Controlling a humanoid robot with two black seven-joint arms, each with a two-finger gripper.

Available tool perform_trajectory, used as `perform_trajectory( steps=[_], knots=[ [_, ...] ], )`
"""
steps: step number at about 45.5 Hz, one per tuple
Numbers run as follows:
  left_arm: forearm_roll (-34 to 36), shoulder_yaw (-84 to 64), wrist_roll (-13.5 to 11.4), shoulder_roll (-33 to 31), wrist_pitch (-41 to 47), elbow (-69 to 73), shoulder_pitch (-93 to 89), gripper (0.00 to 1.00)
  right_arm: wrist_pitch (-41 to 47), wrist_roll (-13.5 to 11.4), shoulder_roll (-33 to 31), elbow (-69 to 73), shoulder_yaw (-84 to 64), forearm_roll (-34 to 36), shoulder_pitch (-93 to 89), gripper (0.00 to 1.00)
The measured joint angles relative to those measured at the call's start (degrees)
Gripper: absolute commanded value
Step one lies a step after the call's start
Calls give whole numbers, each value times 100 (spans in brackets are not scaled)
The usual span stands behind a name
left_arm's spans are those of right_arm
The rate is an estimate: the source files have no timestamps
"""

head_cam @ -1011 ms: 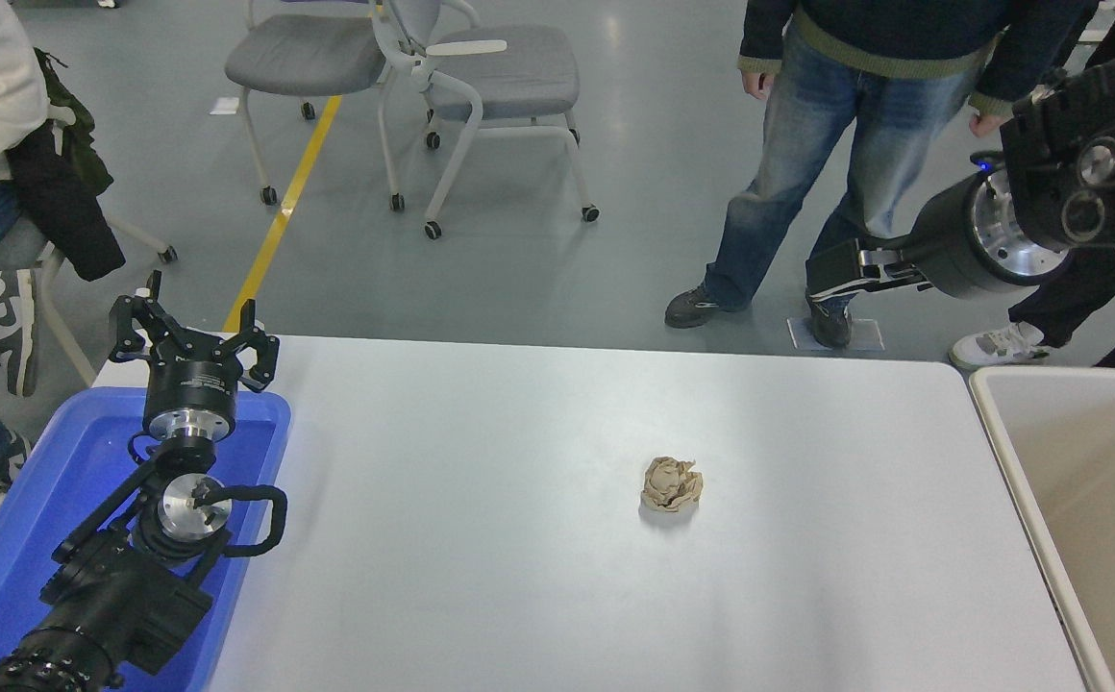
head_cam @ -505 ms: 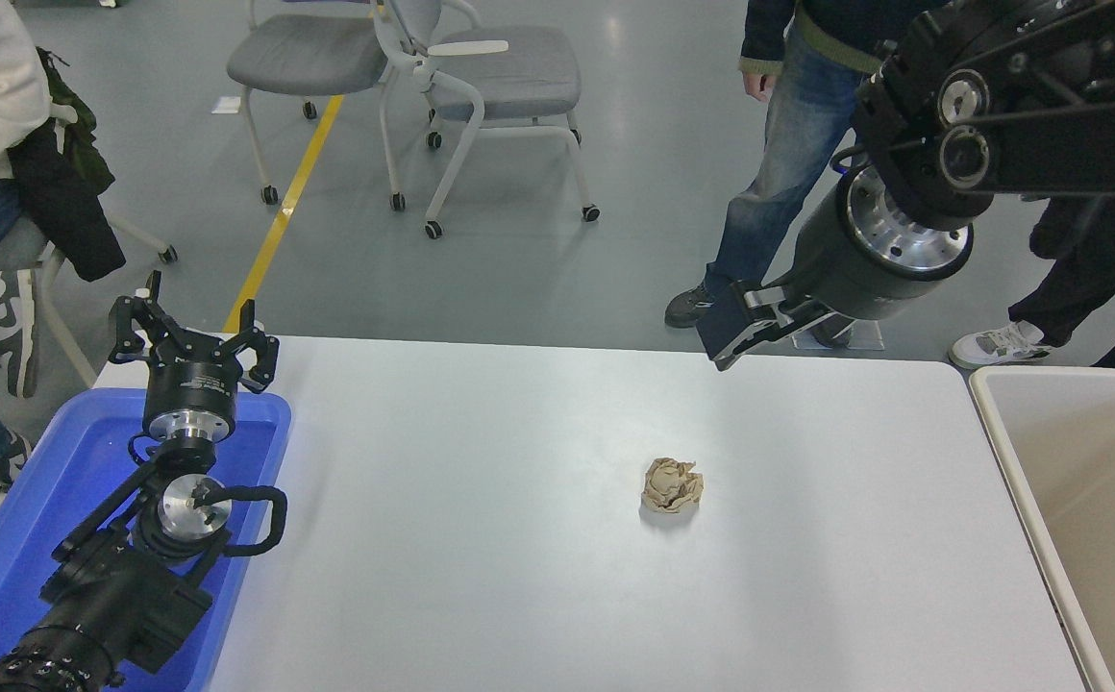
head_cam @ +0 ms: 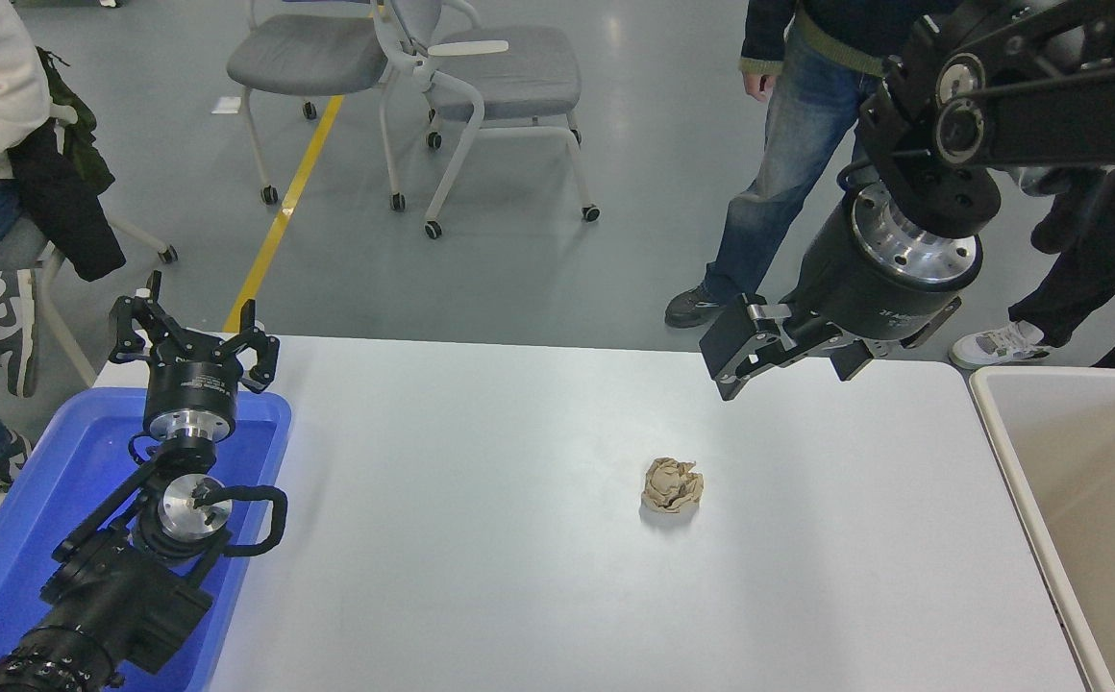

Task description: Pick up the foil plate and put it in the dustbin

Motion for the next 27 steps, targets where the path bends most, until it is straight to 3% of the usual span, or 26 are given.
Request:
perform_trajectory(
  steps=[27],
  knots=[
    [0,0,0,-4,0,0,0,99,37,-25,-37,44,-519,72,-151,100]
  ],
)
